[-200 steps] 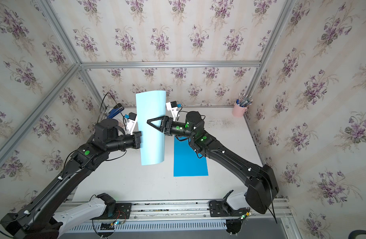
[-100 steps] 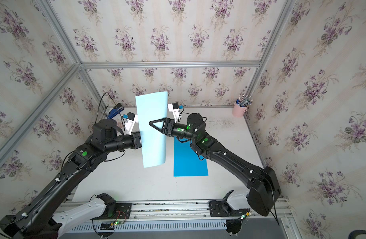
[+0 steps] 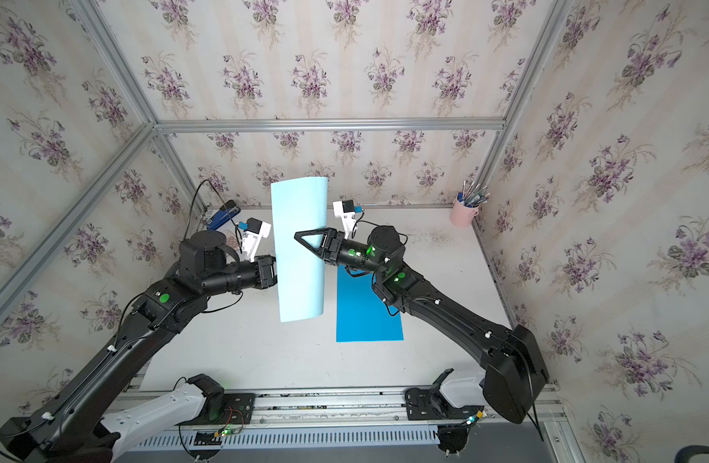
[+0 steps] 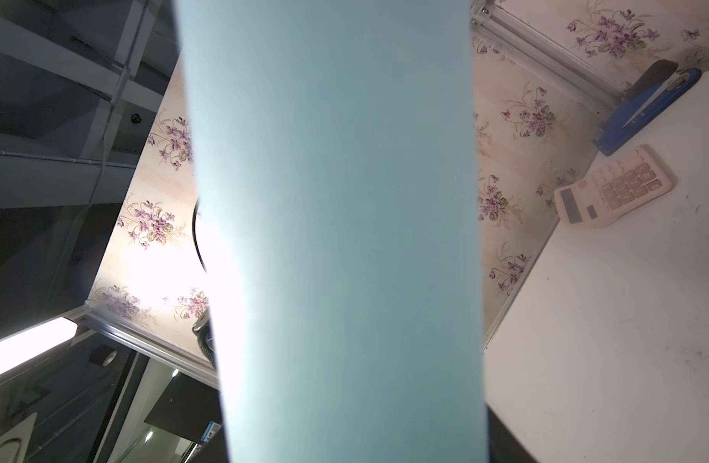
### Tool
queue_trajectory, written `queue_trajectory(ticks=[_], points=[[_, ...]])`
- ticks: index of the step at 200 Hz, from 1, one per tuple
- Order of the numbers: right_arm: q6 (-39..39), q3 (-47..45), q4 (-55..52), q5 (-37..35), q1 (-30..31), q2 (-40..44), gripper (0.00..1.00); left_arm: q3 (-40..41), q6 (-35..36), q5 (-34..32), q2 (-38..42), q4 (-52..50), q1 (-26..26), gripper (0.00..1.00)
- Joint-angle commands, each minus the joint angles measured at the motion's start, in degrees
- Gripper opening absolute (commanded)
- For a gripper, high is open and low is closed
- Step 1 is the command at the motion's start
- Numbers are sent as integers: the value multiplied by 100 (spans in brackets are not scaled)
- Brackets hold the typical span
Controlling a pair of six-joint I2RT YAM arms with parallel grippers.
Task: Fold the rectangular paper in half along the long edge
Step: Fold the paper.
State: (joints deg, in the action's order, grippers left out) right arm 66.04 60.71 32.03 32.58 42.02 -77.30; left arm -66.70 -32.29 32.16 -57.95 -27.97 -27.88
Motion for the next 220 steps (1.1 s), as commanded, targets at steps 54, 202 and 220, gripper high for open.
queue_trajectory(ticks=[54, 202, 220], points=[[82, -176, 367, -374, -20, 135, 61, 94, -77, 132, 74, 283, 0, 0], [163, -547, 665, -893, -21, 352, 49, 148, -102, 184, 91, 344, 0, 0], [182, -608, 751, -958, -21, 381, 48, 148, -102, 185, 91, 336, 2, 0]])
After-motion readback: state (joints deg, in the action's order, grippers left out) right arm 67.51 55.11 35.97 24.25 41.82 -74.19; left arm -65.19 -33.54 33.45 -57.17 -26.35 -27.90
